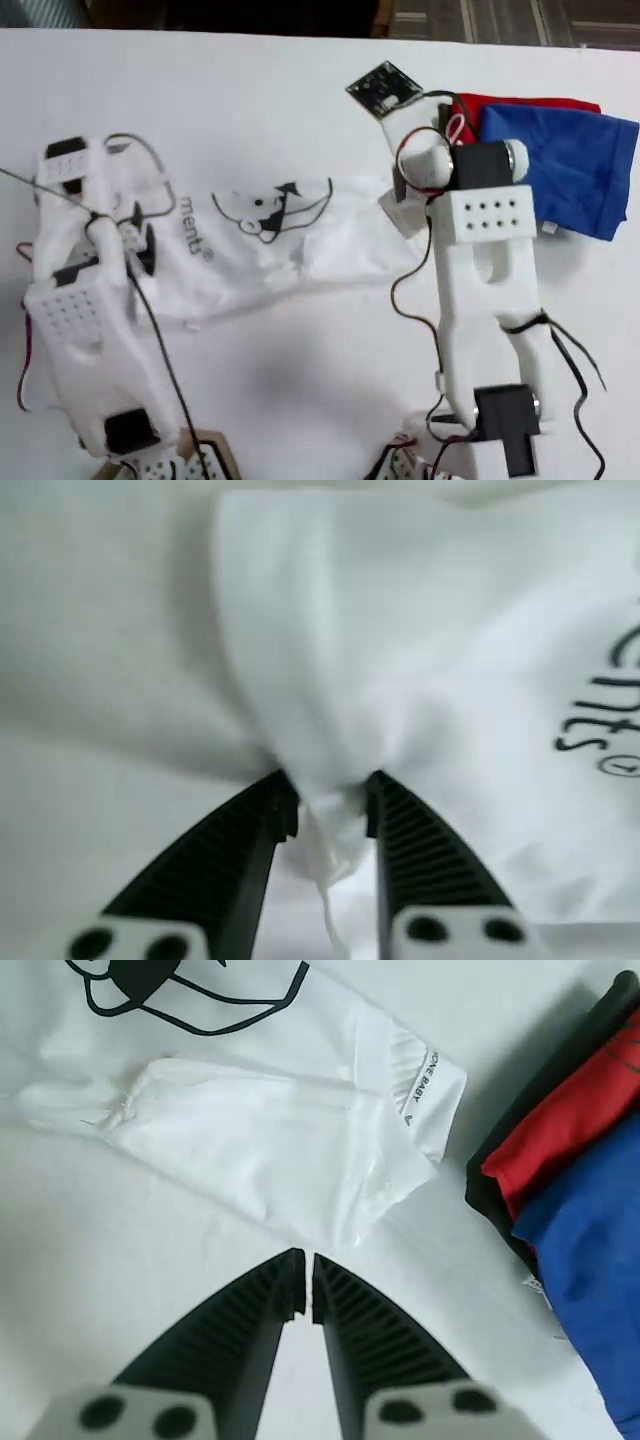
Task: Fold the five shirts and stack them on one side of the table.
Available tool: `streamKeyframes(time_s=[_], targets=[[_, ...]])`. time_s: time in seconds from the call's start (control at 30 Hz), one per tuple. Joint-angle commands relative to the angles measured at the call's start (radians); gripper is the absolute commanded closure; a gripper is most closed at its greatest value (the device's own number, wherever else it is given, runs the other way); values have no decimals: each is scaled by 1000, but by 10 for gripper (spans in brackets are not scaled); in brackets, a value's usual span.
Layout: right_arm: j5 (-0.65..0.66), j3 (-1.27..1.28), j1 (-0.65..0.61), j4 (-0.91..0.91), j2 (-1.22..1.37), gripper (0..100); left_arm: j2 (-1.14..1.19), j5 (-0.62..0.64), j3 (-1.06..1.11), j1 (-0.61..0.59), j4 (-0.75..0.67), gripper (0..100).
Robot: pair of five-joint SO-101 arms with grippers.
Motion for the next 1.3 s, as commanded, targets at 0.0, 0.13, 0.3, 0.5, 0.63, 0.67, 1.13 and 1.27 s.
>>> streamKeyframes(time_s=[0.0,0.13,0.3,0.5,0.63,0.67,1.13,1.27], targets=[[6,-34,8,16,-76,979,83,-5,-64,15,41,974],[6,-34,10,39,-91,979,101,-37,-120,-12,80,974],[0,-34,10,45,-117,979,100,-66,-205,-135,110,974],[-2,31,51,47,-196,979,98,-140,-285,-305,115,975],[-2,187,142,-4,-245,979,97,-181,-288,-374,117,975],[-2,244,168,-31,-260,979,95,-187,-285,-382,117,975],[6,1191,334,-576,-657,979,-557,-193,151,-49,118,975],[8,1399,407,-728,-740,979,-723,-146,239,89,117,975]])
